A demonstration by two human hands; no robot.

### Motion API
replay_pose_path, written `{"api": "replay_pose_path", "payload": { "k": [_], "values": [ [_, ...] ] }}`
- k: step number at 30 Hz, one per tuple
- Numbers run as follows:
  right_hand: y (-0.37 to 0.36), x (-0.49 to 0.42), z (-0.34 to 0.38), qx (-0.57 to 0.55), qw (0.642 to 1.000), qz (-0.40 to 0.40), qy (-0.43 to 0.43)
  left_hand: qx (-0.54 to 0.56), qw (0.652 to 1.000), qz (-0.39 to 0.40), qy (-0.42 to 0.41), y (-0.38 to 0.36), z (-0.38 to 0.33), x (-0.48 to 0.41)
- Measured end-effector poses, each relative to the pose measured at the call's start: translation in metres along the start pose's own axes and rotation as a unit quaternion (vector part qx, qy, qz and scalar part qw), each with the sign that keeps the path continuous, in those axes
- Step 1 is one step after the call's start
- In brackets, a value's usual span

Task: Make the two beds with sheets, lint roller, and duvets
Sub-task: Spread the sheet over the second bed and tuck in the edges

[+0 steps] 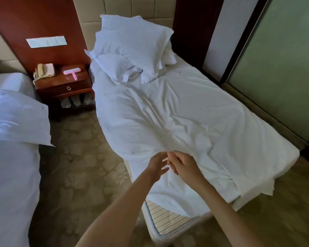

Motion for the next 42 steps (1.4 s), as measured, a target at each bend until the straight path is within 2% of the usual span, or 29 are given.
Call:
{"api": "replay_pose_path", "payload": {
  "k": [2,5,10,13,16,18,20,23,24,25,26,27,29,30,31,32,33,35,37,38,39,40,41,42],
  "values": [
    [0.005,0.015,-0.031,0.015,0.998,0.031,-0.053,0.013,0.999,-0.052,0.007,0.006,0.004,0.003],
    [0.001,0.039,-0.098,0.042,0.984,0.093,-0.146,-0.028,0.985,-0.155,0.068,0.036,0.037,0.019],
    [-0.021,0.06,-0.18,0.048,0.954,0.155,-0.253,-0.03,0.953,-0.235,0.187,0.087,0.119,0.049],
    [-0.032,0.054,-0.216,0.038,0.939,0.16,-0.301,-0.017,0.943,-0.259,0.21,0.109,0.148,0.052],
    [-0.038,0.045,-0.258,-0.018,0.917,0.111,-0.383,-0.014,0.932,-0.28,0.231,0.122,0.168,0.041],
    [-0.041,0.039,-0.296,-0.106,0.879,0.036,-0.463,0.003,0.925,-0.286,0.25,0.128,0.186,0.026],
    [-0.053,0.028,-0.329,-0.261,0.814,-0.032,-0.517,0.029,0.923,-0.275,0.267,0.132,0.201,0.008],
    [-0.076,0.001,-0.366,-0.494,0.686,-0.117,-0.522,0.038,0.924,-0.261,0.277,0.137,0.219,-0.016],
    [-0.082,-0.008,-0.377,-0.536,0.654,-0.142,-0.514,0.027,0.928,-0.251,0.275,0.138,0.222,-0.022],
    [-0.088,-0.019,-0.384,-0.561,0.638,-0.157,-0.504,0.006,0.933,-0.237,0.27,0.139,0.224,-0.028],
    [-0.093,-0.031,-0.39,-0.559,0.645,-0.158,-0.496,-0.031,0.939,-0.22,0.264,0.14,0.224,-0.034],
    [-0.097,-0.043,-0.392,-0.541,0.671,-0.139,-0.487,-0.091,0.943,-0.2,0.25,0.143,0.223,-0.042],
    [-0.105,-0.062,-0.391,-0.398,0.784,-0.048,-0.474,-0.264,0.932,-0.152,0.199,0.149,0.219,-0.063],
    [-0.109,-0.068,-0.388,-0.274,0.849,0.014,-0.452,-0.36,0.911,-0.123,0.161,0.15,0.216,-0.076],
    [-0.117,-0.072,-0.382,-0.148,0.898,0.079,-0.408,-0.459,0.876,-0.094,0.118,0.148,0.212,-0.088],
    [-0.133,-0.068,-0.377,-0.06,0.915,0.155,-0.368,-0.548,0.831,-0.059,0.078,0.144,0.21,-0.099],
    [-0.153,-0.054,-0.37,-0.007,0.904,0.24,-0.353,-0.62,0.783,-0.018,0.056,0.138,0.211,-0.106],
    [-0.186,-0.018,-0.356,0.046,0.859,0.378,-0.343,-0.705,0.7,0.069,0.09,0.134,0.227,-0.112],
    [-0.192,-0.004,-0.344,0.045,0.848,0.417,-0.324,-0.733,0.637,0.133,0.199,0.146,0.249,-0.106],
    [-0.187,-0.007,-0.341,0.014,0.855,0.396,-0.334,-0.736,0.603,0.166,0.257,0.151,0.26,-0.098],
    [-0.176,-0.014,-0.344,-0.037,0.862,0.338,-0.375,-0.732,0.577,0.191,0.307,0.156,0.268,-0.089],
    [-0.161,-0.021,-0.352,-0.109,0.858,0.248,-0.436,-0.724,0.57,0.192,0.337,0.161,0.273,-0.082],
    [-0.145,-0.026,-0.364,-0.192,0.835,0.138,-0.497,-0.705,0.591,0.171,0.352,0.165,0.276,-0.077],
    [-0.131,-0.03,-0.376,-0.271,0.803,0.036,-0.53,-0.679,0.629,0.136,0.352,0.168,0.276,-0.074]
  ]
}}
Point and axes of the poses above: each hand's wrist, its own x-axis away from the middle knuckle, its own y-axis out of the back of the hand, z = x × y, the point moved 6 cm from there along -x, towards the middle knuckle, and after that the axes turned 7 degrees about z, right-handed, at the moved point
